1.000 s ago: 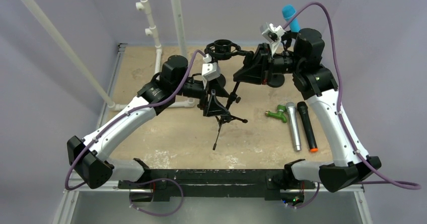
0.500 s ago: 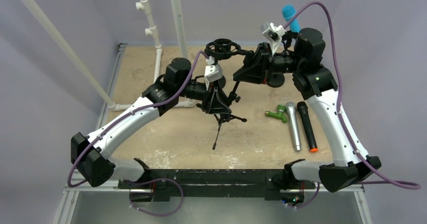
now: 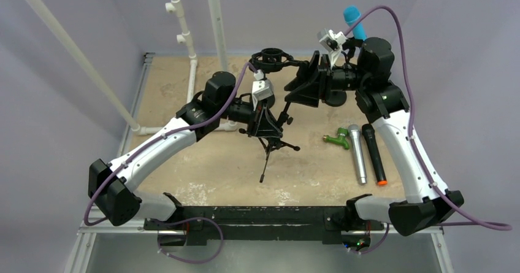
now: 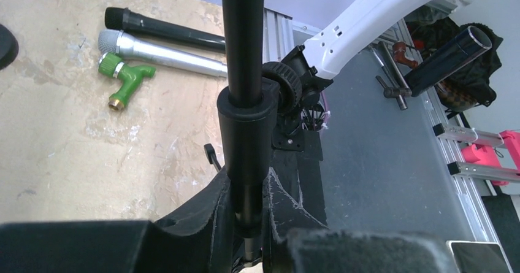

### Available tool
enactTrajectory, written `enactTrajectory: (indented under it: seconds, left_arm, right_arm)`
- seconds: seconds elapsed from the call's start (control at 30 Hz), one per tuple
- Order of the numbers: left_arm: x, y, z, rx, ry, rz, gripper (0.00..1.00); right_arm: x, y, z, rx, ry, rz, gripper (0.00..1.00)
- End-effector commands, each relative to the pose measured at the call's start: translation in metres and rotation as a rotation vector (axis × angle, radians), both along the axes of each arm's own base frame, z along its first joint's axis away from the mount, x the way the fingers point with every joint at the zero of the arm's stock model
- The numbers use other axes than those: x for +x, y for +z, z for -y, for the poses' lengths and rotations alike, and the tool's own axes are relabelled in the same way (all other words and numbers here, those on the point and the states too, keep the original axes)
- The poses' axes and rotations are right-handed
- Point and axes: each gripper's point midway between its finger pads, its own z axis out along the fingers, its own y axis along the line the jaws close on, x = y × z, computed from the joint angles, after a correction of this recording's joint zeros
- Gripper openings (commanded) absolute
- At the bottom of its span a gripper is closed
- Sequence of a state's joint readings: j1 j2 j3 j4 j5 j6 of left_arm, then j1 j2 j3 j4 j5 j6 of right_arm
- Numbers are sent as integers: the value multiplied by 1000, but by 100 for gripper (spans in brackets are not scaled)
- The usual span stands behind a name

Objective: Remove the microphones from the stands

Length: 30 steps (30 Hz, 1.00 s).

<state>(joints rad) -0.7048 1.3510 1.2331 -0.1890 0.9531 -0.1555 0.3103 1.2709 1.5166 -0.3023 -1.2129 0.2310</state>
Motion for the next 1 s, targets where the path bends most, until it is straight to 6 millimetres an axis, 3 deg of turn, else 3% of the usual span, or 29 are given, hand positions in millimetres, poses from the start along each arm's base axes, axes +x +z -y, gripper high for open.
enactTrajectory:
  seconds: [0.0,0.1,0.27,0.53,0.83,0.97]
  left_arm:
    - [0,27,-2,-62,33,52,0]
    - [3,34,-4,-62,69,59,0]
    - [10,37,-5,-49,118,63,0]
    - [18,35,-2,-38,151,46,0]
    - [21,34,-4,-34,176,50,0]
    - [22,33,-3,-31,174,45,0]
  right_arm:
    - [1,1,6,1,-76,20,60]
    - [3,-13,8,-21,-102,-6,78]
    - [4,-48,12,-76,-137,-52,81]
    - [6,-77,13,-105,-145,-98,71]
    - [9,-89,11,-111,-140,-127,51]
    - [9,-91,11,-106,-138,-134,35]
